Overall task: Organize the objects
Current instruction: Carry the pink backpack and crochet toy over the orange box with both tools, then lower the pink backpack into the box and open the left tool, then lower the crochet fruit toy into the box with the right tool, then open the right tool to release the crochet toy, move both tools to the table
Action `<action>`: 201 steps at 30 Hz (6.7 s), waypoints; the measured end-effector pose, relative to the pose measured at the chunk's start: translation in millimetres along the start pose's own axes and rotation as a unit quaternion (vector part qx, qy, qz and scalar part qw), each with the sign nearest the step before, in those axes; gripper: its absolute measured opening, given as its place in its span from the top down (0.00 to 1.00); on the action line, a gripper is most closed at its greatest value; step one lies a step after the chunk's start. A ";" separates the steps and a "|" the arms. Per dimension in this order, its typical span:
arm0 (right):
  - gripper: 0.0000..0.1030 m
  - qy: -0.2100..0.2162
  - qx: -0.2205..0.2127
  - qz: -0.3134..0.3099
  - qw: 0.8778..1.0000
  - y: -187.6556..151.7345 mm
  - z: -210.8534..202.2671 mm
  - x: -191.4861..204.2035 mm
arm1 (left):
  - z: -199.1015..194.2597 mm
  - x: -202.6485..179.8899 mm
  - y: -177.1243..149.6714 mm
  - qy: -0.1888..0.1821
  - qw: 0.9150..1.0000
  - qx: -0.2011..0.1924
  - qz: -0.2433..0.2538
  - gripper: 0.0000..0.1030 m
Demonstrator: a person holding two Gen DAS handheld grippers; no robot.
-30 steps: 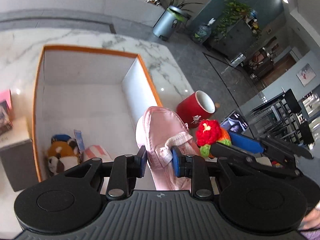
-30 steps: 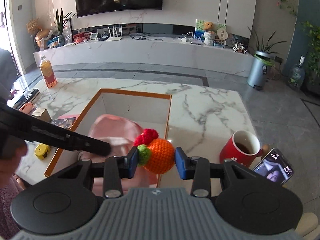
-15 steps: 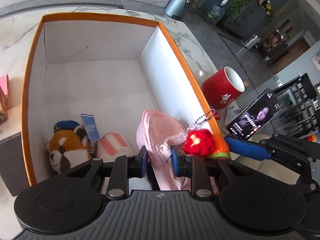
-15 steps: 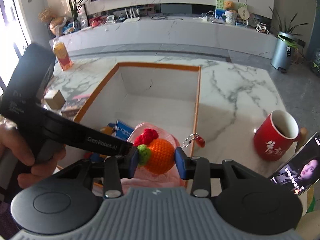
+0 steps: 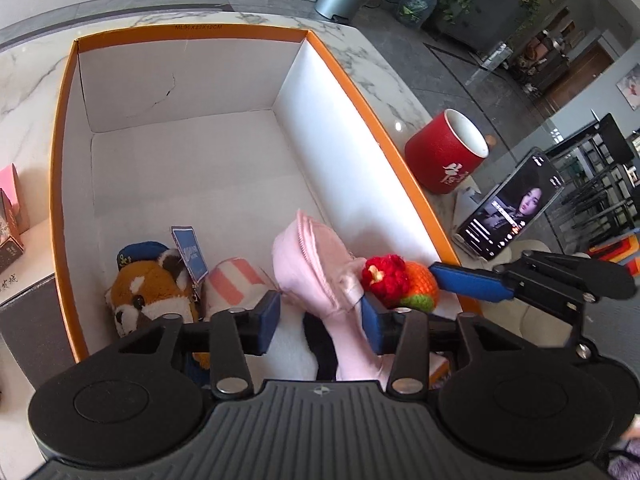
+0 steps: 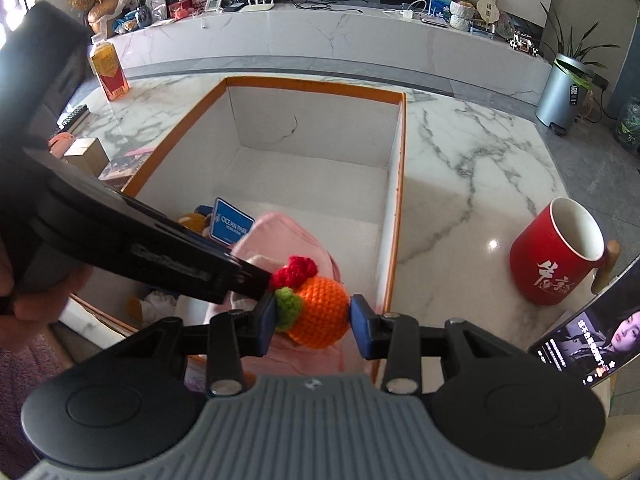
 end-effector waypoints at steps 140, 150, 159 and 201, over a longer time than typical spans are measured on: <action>0.62 0.109 0.320 -0.301 0.892 29.7 108.2 41.5 | -5.9 14.0 -23.2 -0.008 0.988 0.048 0.150 0.76; 0.54 0.087 0.315 -0.301 0.896 21.3 110.7 45.2 | -13.6 17.0 -23.3 -0.007 0.989 0.031 0.144 0.77; 0.48 0.067 0.267 -0.287 0.918 36.8 69.4 38.8 | -49.1 13.7 -27.5 -0.007 0.991 -0.010 0.136 0.76; 0.47 0.150 0.043 -0.271 0.950 101.3 26.6 183.5 | -169.6 152.8 -94.5 0.179 0.979 -0.094 0.012 0.29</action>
Point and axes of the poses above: each gripper's, at about its wrist camera, not at the fingertips, and z roughly the way its jaws point, x to its left, y to its top, the point moved 4 cm from there along z, roughly the way its jaws point, and after that the axes turned 1 degree about -z, right-handed, at the moved point
